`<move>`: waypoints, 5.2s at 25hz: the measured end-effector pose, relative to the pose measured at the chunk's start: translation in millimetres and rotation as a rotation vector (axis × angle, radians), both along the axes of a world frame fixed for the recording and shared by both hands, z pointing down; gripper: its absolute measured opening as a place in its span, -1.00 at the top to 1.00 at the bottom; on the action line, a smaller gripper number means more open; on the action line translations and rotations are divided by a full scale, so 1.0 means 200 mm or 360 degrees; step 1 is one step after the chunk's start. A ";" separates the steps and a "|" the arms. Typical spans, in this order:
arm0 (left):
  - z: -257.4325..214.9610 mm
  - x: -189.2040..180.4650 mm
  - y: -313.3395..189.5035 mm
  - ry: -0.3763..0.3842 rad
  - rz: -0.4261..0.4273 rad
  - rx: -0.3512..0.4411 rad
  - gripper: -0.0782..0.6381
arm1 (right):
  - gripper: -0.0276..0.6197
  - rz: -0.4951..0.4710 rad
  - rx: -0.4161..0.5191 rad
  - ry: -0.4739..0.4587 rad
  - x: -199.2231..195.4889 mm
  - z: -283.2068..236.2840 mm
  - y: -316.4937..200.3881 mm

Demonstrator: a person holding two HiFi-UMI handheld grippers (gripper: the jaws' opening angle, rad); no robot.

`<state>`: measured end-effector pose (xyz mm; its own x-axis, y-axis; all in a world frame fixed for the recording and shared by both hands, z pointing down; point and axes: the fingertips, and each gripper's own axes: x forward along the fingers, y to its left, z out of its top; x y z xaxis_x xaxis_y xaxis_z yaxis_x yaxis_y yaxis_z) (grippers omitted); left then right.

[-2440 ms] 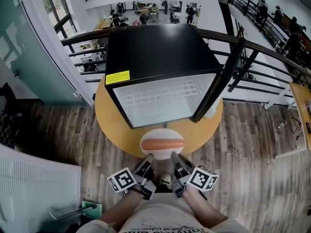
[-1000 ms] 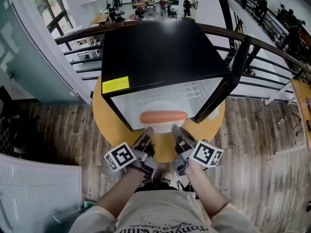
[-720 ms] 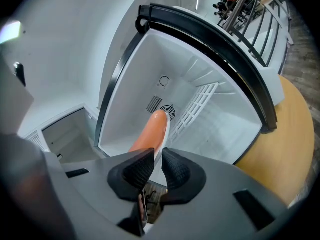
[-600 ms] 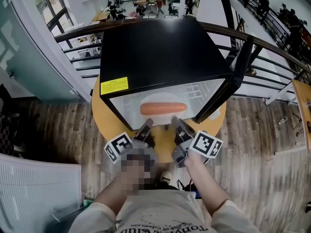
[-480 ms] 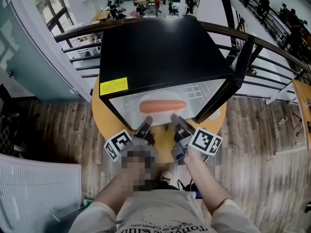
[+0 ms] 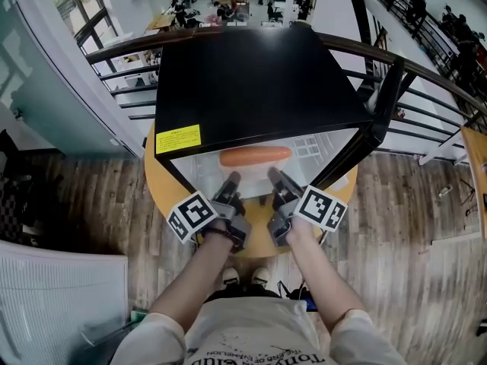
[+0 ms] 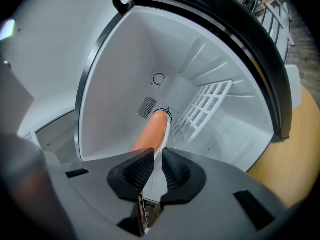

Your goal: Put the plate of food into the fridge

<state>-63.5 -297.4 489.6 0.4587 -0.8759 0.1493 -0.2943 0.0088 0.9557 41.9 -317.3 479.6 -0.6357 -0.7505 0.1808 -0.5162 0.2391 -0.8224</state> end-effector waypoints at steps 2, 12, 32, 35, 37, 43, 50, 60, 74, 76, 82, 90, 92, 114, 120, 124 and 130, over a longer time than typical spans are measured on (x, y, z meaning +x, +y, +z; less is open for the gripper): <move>0.01 -0.01 -0.03 -0.0002 -0.0008 -0.0008 0.66 | 0.72 0.0005 -0.0003 0.0010 -0.01 0.01 -0.03; 0.06 -0.02 -0.13 -0.0058 -0.0021 -0.0027 0.66 | 0.71 0.0017 -0.0009 0.0079 -0.02 0.06 -0.14; 0.10 -0.01 -0.24 -0.0079 -0.0113 -0.0080 0.66 | 0.68 0.0021 -0.0003 0.0167 -0.01 0.10 -0.27; 0.10 0.00 -0.24 -0.0100 -0.0109 -0.0084 0.63 | 0.64 0.0012 -0.0004 0.0193 -0.01 0.11 -0.27; 0.10 0.00 -0.24 -0.0106 -0.0110 -0.0086 0.62 | 0.63 0.0015 -0.0003 0.0205 -0.01 0.10 -0.27; 0.08 0.01 -0.23 -0.0117 -0.0097 -0.0061 0.61 | 0.63 0.0014 0.0012 0.0248 -0.01 0.09 -0.27; 0.08 0.01 -0.22 -0.0129 -0.0068 -0.0042 0.59 | 0.59 0.0002 0.0068 0.0379 -0.01 0.09 -0.27; 0.08 0.02 -0.17 -0.0159 -0.0027 -0.0045 0.47 | 0.37 0.0004 0.0165 0.0596 -0.03 0.08 -0.25; 0.08 0.01 -0.16 -0.0166 -0.0024 -0.0043 0.53 | 0.29 -0.0047 0.0229 0.0822 -0.03 0.10 -0.24; 0.08 0.01 -0.16 -0.0169 -0.0021 -0.0042 0.53 | 0.29 -0.0061 0.0231 0.0835 -0.02 0.10 -0.24; 0.11 0.04 -0.17 -0.0138 -0.0012 -0.0064 0.59 | 0.28 -0.0152 0.0236 0.0885 -0.01 0.11 -0.26; 0.10 0.01 -0.18 -0.0133 -0.0067 -0.0063 0.63 | 0.28 -0.0299 0.0174 0.0646 0.00 0.08 -0.23; 0.10 0.00 -0.18 -0.0143 -0.0069 -0.0069 0.63 | 0.29 -0.0325 0.0164 0.0638 0.02 0.08 -0.22; 0.12 0.01 0.12 -0.0439 0.0177 0.0056 0.64 | 0.58 -0.0208 0.0269 0.0568 0.09 0.05 0.07; 0.07 0.06 0.35 -0.0825 0.0389 0.0253 0.69 | 0.80 -0.0199 0.0379 0.0646 0.09 0.03 0.29; 0.00 0.06 0.49 -0.1079 0.0466 0.0395 0.71 | 0.83 -0.0252 0.0462 0.0727 0.05 0.01 0.48; 0.05 0.05 0.71 -0.1326 0.0496 0.0440 0.72 | 0.84 -0.0288 0.0436 0.0856 0.02 0.12 0.76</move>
<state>-53.3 -154.9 500.5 0.5179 -0.7847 0.3406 -0.8369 -0.3824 0.3916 46.7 -164.8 504.1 -0.6307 -0.7038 0.3271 -0.7721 0.5266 -0.3557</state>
